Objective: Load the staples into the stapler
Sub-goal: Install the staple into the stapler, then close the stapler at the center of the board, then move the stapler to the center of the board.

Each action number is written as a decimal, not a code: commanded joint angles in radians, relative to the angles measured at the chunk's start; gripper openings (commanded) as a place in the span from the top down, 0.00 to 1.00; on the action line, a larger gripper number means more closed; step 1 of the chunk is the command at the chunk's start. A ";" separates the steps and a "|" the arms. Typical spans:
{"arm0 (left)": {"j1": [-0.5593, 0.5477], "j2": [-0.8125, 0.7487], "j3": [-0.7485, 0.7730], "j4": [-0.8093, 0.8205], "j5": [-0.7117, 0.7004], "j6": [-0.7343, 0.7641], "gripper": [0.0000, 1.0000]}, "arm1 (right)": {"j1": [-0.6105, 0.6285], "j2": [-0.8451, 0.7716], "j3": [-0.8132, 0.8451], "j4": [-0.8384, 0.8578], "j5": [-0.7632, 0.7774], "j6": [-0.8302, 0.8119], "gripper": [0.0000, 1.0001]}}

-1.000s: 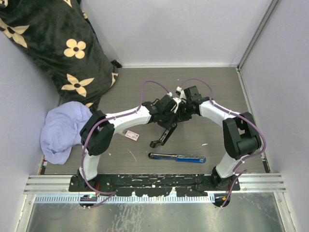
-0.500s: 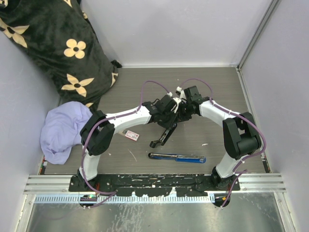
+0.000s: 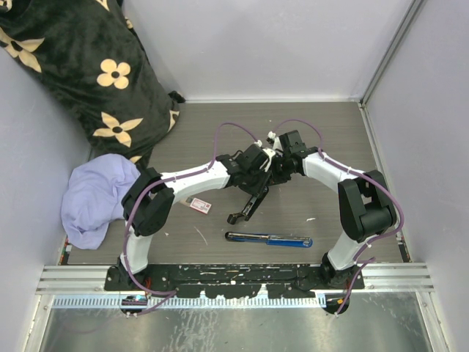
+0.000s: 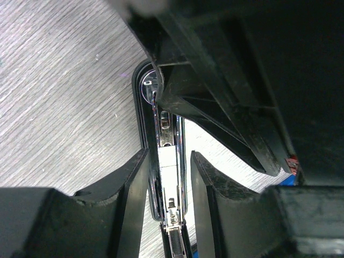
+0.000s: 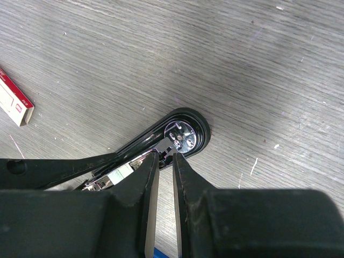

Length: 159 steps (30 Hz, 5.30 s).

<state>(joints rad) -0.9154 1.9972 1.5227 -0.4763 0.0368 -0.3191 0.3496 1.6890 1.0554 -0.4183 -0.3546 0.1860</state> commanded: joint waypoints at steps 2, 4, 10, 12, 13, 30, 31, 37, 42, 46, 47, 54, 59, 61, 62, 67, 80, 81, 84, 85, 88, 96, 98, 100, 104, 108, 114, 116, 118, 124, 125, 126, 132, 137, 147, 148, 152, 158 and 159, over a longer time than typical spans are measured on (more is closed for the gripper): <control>-0.006 -0.067 0.008 0.035 -0.035 0.023 0.59 | 0.013 0.047 -0.048 -0.095 0.017 -0.034 0.80; -0.005 -0.100 -0.014 0.065 -0.037 0.023 0.57 | 0.014 0.047 -0.049 -0.094 0.017 -0.031 0.80; -0.004 -0.177 -0.053 0.102 -0.063 0.027 0.53 | 0.014 0.053 -0.047 -0.095 0.022 -0.031 0.80; -0.001 -0.198 -0.061 0.102 -0.075 0.029 0.50 | 0.013 0.054 -0.047 -0.096 0.025 -0.031 0.80; 0.003 -0.211 -0.064 0.102 -0.077 0.029 0.49 | 0.013 0.054 -0.046 -0.097 0.026 -0.030 0.80; 0.012 -0.737 -0.406 -0.071 -0.115 -0.109 0.27 | 0.013 0.080 -0.028 -0.109 0.062 -0.021 0.80; 0.002 -0.785 -0.445 -0.078 -0.109 -0.137 0.27 | 0.013 0.082 -0.027 -0.109 0.068 -0.019 0.80; -0.104 -0.923 -0.545 -0.075 -0.073 -0.216 0.27 | 0.013 0.085 -0.029 -0.109 0.089 -0.013 0.80; -0.211 -0.885 -0.543 -0.060 -0.077 -0.218 0.27 | 0.013 0.078 -0.036 -0.106 0.099 -0.010 0.80; -0.243 -0.819 -0.540 -0.035 -0.110 -0.179 0.28 | 0.013 0.067 -0.043 -0.102 0.101 -0.007 0.80; -0.243 -0.799 -0.535 -0.038 -0.111 -0.165 0.30 | 0.013 0.064 -0.043 -0.102 0.101 -0.006 0.80; -0.245 -0.690 -0.505 -0.051 -0.164 -0.116 0.48 | 0.014 0.059 -0.048 -0.097 0.099 -0.005 0.80; -0.246 -0.660 -0.498 -0.041 -0.216 -0.097 0.49 | 0.013 0.061 -0.048 -0.097 0.095 -0.007 0.80; -0.246 -0.655 -0.499 -0.020 -0.226 -0.091 0.52 | 0.013 0.062 -0.049 -0.097 0.095 -0.007 0.80; -0.246 -0.655 -0.500 -0.010 -0.231 -0.088 0.54 | 0.013 0.063 -0.047 -0.096 0.094 -0.008 0.80; -0.247 -0.638 -0.471 -0.002 -0.265 -0.059 0.70 | 0.014 0.061 -0.047 -0.096 0.094 -0.008 0.80; -0.243 -0.572 -0.338 -0.111 -0.259 0.050 0.95 | 0.013 -0.035 -0.038 -0.097 0.059 0.000 0.44; -0.243 -0.565 -0.335 -0.111 -0.257 0.053 0.95 | 0.013 -0.049 -0.036 -0.100 0.066 0.003 0.43; -0.239 -0.549 -0.324 -0.117 -0.255 0.059 0.94 | 0.012 -0.114 -0.035 -0.095 0.059 0.023 0.35; -0.238 -0.547 -0.322 -0.117 -0.254 0.061 0.94 | 0.013 -0.131 -0.034 -0.094 0.054 0.030 0.33; -0.230 -0.532 -0.318 -0.108 -0.246 0.068 0.94 | 0.012 -0.174 -0.029 -0.093 0.066 0.045 0.32; -0.219 -0.461 -0.279 -0.094 -0.227 0.092 0.93 | 0.012 -0.201 -0.075 -0.063 0.069 0.069 0.35; -0.215 -0.438 -0.262 -0.091 -0.228 0.104 0.93 | 0.012 -0.196 -0.090 -0.054 0.065 0.072 0.37; -0.212 -0.406 -0.240 -0.090 -0.226 0.111 0.92 | 0.011 -0.189 -0.102 -0.042 0.060 0.076 0.39; -0.211 -0.356 -0.210 -0.089 -0.225 0.130 0.92 | 0.012 -0.179 -0.129 -0.015 0.057 0.083 0.43; -0.205 -0.309 -0.176 -0.083 -0.232 0.147 0.91 | 0.011 -0.170 -0.156 0.018 0.046 0.097 0.46; -0.202 -0.265 -0.161 -0.066 -0.264 0.169 0.82 | 0.012 -0.158 -0.190 0.065 0.034 0.115 0.48; -0.198 -0.266 -0.179 -0.047 -0.274 0.168 0.75 | 0.011 -0.154 -0.196 0.075 0.037 0.120 0.48; -0.191 -0.281 -0.216 -0.021 -0.260 0.161 0.68 | 0.011 -0.152 -0.198 0.083 0.037 0.125 0.48; -0.139 -0.396 -0.354 0.082 -0.179 0.096 0.42 | 0.005 -0.169 -0.207 0.095 0.034 0.139 0.48; -0.132 -0.421 -0.379 0.101 -0.169 0.080 0.38 | 0.004 -0.171 -0.209 0.095 0.034 0.140 0.48; -0.130 -0.442 -0.396 0.121 -0.162 0.066 0.36 | 0.005 -0.175 -0.212 0.097 0.034 0.143 0.48; -0.129 -0.482 -0.473 0.270 -0.175 -0.047 0.29 | 0.001 -0.182 -0.233 0.116 0.021 0.157 0.48; -0.124 -0.431 -0.490 0.343 -0.178 -0.071 0.30 | 0.002 -0.181 -0.242 0.132 0.013 0.167 0.49; -0.123 -0.367 -0.546 0.538 -0.214 -0.072 0.30 | 0.000 -0.196 -0.255 0.141 0.001 0.178 0.48; -0.124 -0.356 -0.538 0.535 -0.220 -0.067 0.31 | 0.000 -0.197 -0.256 0.142 0.000 0.178 0.49; -0.124 -0.322 -0.526 0.547 -0.219 -0.045 0.52 | 0.000 -0.204 -0.259 0.143 -0.007 0.181 0.49; -0.125 -0.283 -0.498 0.523 -0.234 -0.004 0.74 | -0.003 -0.226 -0.262 0.143 -0.018 0.189 0.48; -0.124 -0.277 -0.488 0.509 -0.241 0.002 0.78 | -0.004 -0.234 -0.263 0.142 -0.022 0.191 0.49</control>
<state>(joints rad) -1.0458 1.6958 0.9806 0.0063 -0.1562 -0.3660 0.3447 1.5047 0.8078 -0.2623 -0.3576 0.3767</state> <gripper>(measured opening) 0.295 0.516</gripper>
